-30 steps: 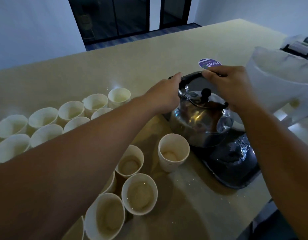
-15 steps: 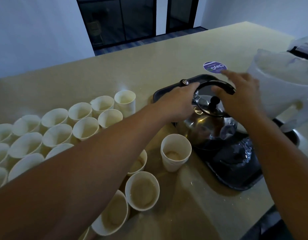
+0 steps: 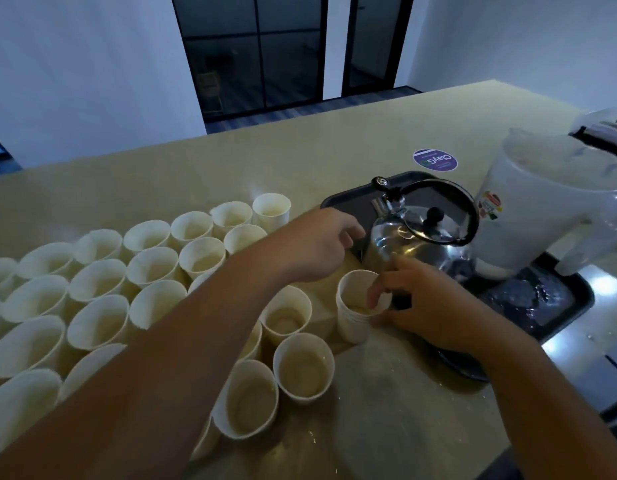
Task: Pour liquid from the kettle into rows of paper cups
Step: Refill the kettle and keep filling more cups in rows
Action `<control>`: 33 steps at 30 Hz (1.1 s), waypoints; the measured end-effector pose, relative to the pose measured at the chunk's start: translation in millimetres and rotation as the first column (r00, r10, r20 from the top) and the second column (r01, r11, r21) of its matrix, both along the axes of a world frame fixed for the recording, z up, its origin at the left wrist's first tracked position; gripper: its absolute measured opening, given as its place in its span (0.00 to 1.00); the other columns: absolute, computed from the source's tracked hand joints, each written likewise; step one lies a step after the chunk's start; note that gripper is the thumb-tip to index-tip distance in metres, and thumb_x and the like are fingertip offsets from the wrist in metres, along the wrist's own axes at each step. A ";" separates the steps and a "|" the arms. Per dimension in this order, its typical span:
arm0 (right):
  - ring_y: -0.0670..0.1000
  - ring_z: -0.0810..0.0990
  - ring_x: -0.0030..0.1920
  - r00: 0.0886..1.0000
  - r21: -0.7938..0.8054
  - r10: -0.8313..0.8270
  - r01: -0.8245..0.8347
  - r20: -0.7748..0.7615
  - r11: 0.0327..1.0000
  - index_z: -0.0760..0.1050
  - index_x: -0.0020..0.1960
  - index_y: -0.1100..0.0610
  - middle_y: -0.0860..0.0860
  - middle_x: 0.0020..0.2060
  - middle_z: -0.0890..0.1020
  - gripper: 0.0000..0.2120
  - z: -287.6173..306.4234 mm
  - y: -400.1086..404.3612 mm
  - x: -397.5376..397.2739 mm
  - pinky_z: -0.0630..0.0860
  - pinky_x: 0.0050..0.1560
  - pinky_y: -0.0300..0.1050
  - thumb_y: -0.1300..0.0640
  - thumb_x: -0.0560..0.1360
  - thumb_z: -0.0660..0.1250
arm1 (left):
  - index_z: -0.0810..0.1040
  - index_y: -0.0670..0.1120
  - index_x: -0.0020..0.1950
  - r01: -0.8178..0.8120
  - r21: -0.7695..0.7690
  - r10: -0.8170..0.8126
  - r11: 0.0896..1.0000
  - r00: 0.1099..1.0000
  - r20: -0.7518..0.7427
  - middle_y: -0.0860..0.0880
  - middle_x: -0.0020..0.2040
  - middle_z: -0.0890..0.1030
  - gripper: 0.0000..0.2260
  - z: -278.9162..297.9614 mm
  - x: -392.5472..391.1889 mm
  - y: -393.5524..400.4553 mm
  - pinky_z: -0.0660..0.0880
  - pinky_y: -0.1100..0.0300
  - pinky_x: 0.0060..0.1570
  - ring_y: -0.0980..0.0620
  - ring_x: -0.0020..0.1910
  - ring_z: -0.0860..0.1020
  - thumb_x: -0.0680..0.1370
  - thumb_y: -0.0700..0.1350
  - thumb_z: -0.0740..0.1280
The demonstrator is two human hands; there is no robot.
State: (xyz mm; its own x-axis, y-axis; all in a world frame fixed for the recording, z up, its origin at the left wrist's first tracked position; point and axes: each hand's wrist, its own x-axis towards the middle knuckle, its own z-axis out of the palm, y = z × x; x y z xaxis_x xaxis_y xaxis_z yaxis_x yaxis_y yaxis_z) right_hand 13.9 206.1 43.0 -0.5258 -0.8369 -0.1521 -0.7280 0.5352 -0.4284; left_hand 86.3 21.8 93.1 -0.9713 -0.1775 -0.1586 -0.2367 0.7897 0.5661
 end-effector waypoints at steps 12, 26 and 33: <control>0.41 0.75 0.39 0.983 -0.346 -0.183 0.174 0.007 0.922 0.76 0.44 0.41 0.39 0.41 0.77 0.08 22.1 -16.1 13.0 0.68 0.40 0.34 0.53 0.75 0.73 | 0.65 0.55 0.77 -0.116 0.236 0.179 0.965 0.948 -0.264 0.54 0.72 0.72 0.26 -24.2 49.6 18.8 0.71 0.57 0.63 0.52 0.68 0.72 0.80 0.51 0.67; 0.50 0.82 0.44 0.922 -0.745 0.098 0.237 0.375 0.623 0.86 0.47 0.43 0.49 0.40 0.85 0.11 61.1 -12.3 46.1 0.79 0.47 0.46 0.41 0.69 0.72 | 0.62 0.64 0.71 -0.217 0.300 0.353 0.929 0.763 -0.542 0.64 0.60 0.70 0.36 -12.2 90.2 22.8 0.80 0.58 0.51 0.60 0.56 0.73 0.68 0.60 0.77; 0.44 0.81 0.41 0.951 -0.743 0.077 0.181 0.299 0.644 0.85 0.47 0.45 0.45 0.39 0.85 0.07 61.7 -18.0 47.0 0.78 0.41 0.35 0.49 0.72 0.69 | 0.64 0.66 0.72 -0.262 0.312 0.398 0.913 0.735 -0.549 0.66 0.61 0.71 0.35 -14.8 100.0 26.3 0.80 0.55 0.55 0.60 0.58 0.74 0.68 0.62 0.75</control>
